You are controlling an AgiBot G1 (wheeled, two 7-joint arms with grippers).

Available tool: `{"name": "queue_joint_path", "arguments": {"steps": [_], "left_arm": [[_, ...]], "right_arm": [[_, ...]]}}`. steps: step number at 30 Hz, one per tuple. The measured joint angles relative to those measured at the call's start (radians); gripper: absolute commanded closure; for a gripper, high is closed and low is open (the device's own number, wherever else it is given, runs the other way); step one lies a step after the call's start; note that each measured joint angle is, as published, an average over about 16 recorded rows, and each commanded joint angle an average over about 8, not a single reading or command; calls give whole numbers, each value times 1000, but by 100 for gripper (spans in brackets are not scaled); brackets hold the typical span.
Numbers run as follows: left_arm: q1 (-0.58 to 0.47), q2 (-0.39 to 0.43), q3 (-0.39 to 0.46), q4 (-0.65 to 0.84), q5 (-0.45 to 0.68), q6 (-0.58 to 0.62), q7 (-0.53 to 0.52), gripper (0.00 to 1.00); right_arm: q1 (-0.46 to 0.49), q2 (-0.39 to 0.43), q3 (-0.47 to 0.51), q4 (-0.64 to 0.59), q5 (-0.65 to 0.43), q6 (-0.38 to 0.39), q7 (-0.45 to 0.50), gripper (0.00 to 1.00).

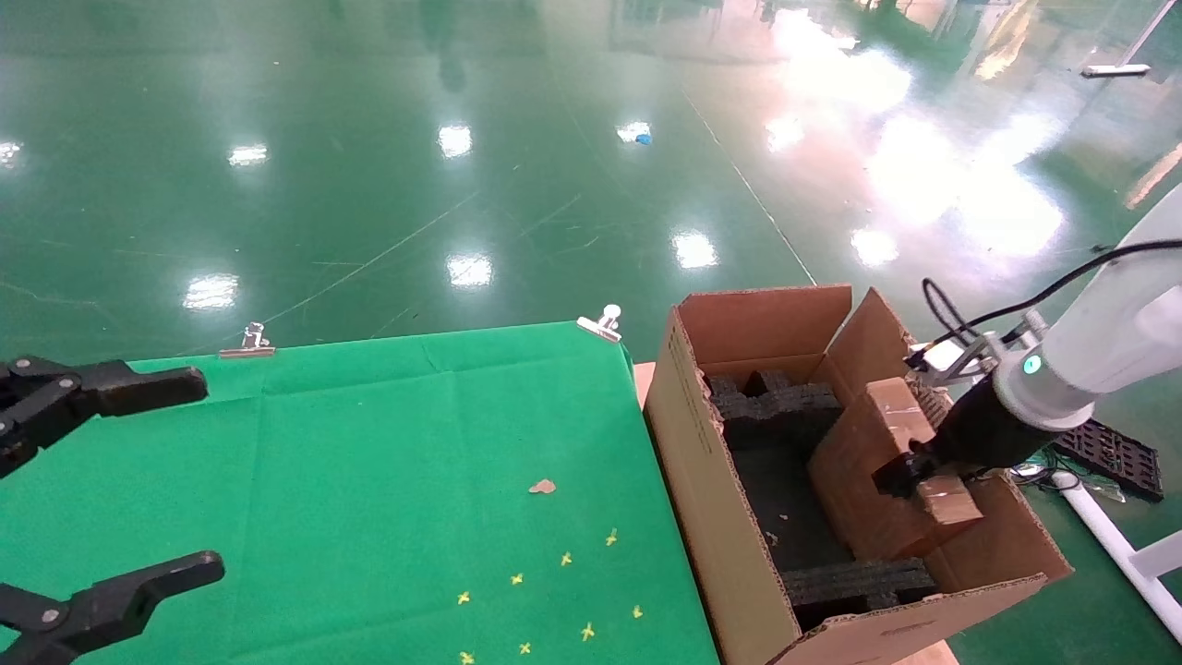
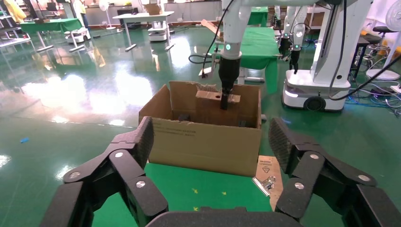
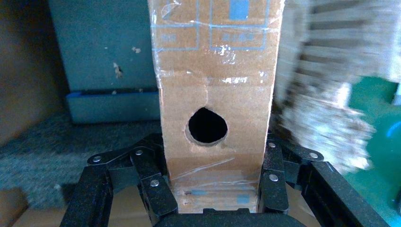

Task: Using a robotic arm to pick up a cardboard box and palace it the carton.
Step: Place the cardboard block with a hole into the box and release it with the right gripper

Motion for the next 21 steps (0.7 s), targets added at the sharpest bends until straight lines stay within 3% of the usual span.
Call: {"name": "queue_joint_path", "arguments": {"steps": [9, 10, 17, 18, 21], "left_arm": [[0, 0, 1, 0, 0, 0, 0, 0], [0, 0, 1, 0, 0, 0, 0, 0], [0, 0, 1, 0, -1, 0, 0, 0], [0, 0, 1, 0, -1, 0, 1, 0], [0, 0, 1, 0, -1, -1, 1, 0]], "right_arm": [[-61, -25, 19, -12, 26, 79, -13, 97], [-63, -26, 20, -13, 28, 83, -15, 91], [-58, -33, 21, -22, 30, 78, -24, 6], [-56, -34, 20, -23, 28, 75, -24, 0], [-51, -36, 17, -28, 24, 64, -22, 0]]}}
